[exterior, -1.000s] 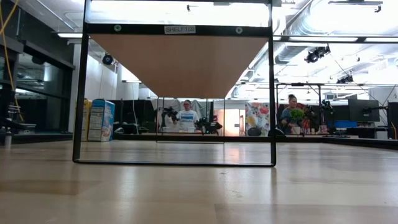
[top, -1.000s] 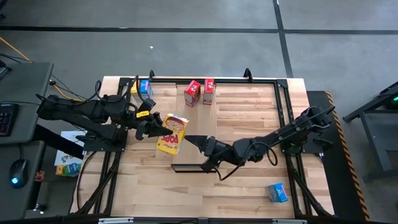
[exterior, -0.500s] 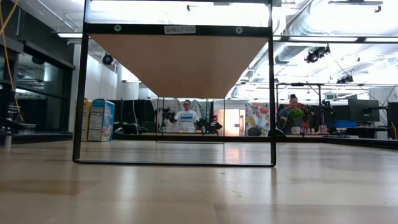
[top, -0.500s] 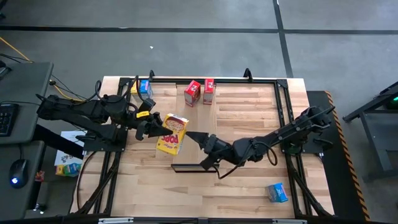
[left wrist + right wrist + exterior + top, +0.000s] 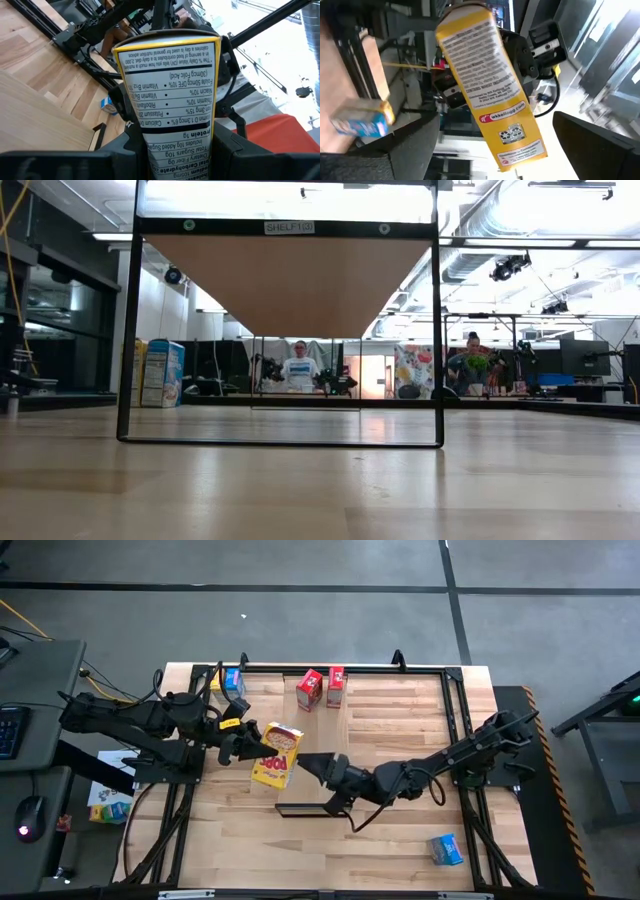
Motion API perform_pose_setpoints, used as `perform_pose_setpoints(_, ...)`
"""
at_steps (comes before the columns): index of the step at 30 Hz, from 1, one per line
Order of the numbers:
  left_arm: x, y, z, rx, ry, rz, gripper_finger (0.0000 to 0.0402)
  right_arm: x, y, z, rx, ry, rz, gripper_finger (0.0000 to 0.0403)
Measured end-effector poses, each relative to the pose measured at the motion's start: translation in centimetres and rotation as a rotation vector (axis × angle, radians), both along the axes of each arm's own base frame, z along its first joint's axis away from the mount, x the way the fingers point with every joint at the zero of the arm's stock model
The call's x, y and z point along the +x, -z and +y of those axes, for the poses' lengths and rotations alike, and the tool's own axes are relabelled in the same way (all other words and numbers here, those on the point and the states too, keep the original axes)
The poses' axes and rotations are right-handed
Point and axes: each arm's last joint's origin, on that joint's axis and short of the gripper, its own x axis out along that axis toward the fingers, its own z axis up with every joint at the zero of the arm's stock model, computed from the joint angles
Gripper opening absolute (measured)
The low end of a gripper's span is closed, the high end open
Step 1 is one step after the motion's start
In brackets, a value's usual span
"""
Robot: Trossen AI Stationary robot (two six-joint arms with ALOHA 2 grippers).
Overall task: Stack cereal on shelf
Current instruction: Put the bottom yellow cereal box on the shelf
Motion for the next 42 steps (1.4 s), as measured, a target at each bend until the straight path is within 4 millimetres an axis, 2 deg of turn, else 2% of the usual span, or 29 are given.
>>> perform_pose_setpoints(9,0.6,0.8,-0.1,-0.022,-0.005,0.064,0.012,0.1,0.1,0.1,0.203,-0.055,-0.057,0.0374)
perform_pose_setpoints(13,1.6,1.1,-0.3,-0.048,-0.001,0.073,0.012,0.2,0.3,-0.1,0.171,-0.067,-0.03,0.0374)
perform_pose_setpoints(19,3.3,1.5,-0.7,-0.066,0.034,0.043,0.012,0.6,0.6,-1.6,0.077,0.059,0.031,0.0374)
perform_pose_setpoints(24,3.4,1.6,-0.3,-0.031,0.032,0.037,0.012,0.7,0.7,-1.7,0.14,0.035,0.015,0.0374)
perform_pose_setpoints(29,3.4,1.5,0.2,-0.013,0.008,0.027,0.012,0.7,0.7,-1.8,0.101,0.068,0.028,0.0369)
perform_pose_setpoints(42,3.5,1.4,1.7,0.104,-0.045,-0.004,0.012,0.6,0.5,-2.0,0.056,0.107,0.029,0.0249)
